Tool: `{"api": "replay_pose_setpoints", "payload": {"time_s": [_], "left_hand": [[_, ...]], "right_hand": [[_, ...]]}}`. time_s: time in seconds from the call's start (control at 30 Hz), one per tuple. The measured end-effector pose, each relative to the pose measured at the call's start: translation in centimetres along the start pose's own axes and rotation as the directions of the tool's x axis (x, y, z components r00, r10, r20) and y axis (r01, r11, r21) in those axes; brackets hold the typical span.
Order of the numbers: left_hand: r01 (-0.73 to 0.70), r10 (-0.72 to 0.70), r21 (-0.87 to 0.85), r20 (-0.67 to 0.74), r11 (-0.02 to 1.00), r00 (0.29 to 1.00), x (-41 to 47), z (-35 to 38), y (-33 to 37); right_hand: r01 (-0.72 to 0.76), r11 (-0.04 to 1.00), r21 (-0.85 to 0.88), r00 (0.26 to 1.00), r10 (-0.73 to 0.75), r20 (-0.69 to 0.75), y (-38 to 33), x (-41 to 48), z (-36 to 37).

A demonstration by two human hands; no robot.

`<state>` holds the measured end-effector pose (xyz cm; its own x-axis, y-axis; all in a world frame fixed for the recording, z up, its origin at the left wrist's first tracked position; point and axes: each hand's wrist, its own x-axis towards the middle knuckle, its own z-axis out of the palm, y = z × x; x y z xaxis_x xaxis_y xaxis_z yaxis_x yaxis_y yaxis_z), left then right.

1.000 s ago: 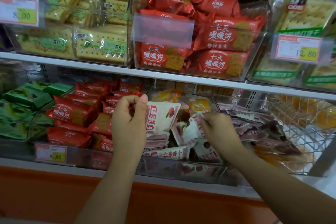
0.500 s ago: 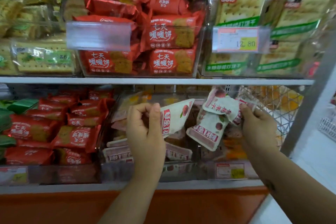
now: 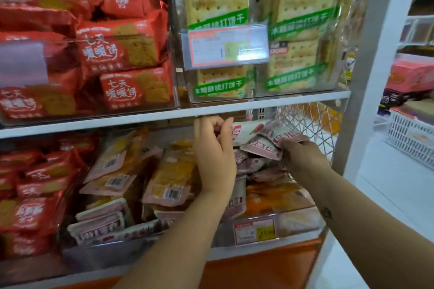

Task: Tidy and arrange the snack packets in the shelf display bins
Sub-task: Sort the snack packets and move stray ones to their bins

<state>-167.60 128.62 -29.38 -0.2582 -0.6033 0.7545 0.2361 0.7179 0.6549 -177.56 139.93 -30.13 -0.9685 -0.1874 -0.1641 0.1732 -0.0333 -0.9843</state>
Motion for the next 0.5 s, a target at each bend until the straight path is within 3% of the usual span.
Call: {"api": "replay_pose_setpoints", "payload": {"time_s": [0.13, 0.23, 0.3, 0.37, 0.43, 0.5], "left_hand": [[-0.131, 0.121, 0.065, 0.142, 0.989, 0.982, -0.1, -0.2, -1.2], [-0.363, 0.248, 0.186, 0.453, 0.913, 0.856, 0.3, -1.1, -2.1], [-0.463, 0.179, 0.276, 0.668, 0.842, 0.723, 0.5, -1.4, -2.5], [-0.435, 0.001, 0.364, 0.766, 0.824, 0.643, 0.7, -1.6, -2.9], [-0.392, -0.118, 0.419, 0.791, 0.819, 0.600, 0.8, -1.7, -3.1], [-0.423, -0.145, 0.437, 0.811, 0.794, 0.567, 0.7, -1.7, -3.0]], "right_hand": [[0.018, 1.000, -0.016, 0.991, -0.016, 0.130, 0.3, -0.2, -0.4], [0.011, 0.999, 0.034, 0.979, -0.017, 0.204, 0.3, -0.6, -1.2], [0.049, 0.998, 0.033, 0.975, -0.055, 0.216, 0.2, -1.0, -1.6], [0.095, 0.995, -0.034, 0.974, -0.086, 0.209, 0.0, -1.6, -1.9], [0.179, 0.952, -0.246, 0.974, -0.136, 0.183, 0.0, -1.8, -2.2], [0.256, 0.845, -0.470, 0.963, -0.179, 0.202, 0.0, -1.7, -2.6]]}}
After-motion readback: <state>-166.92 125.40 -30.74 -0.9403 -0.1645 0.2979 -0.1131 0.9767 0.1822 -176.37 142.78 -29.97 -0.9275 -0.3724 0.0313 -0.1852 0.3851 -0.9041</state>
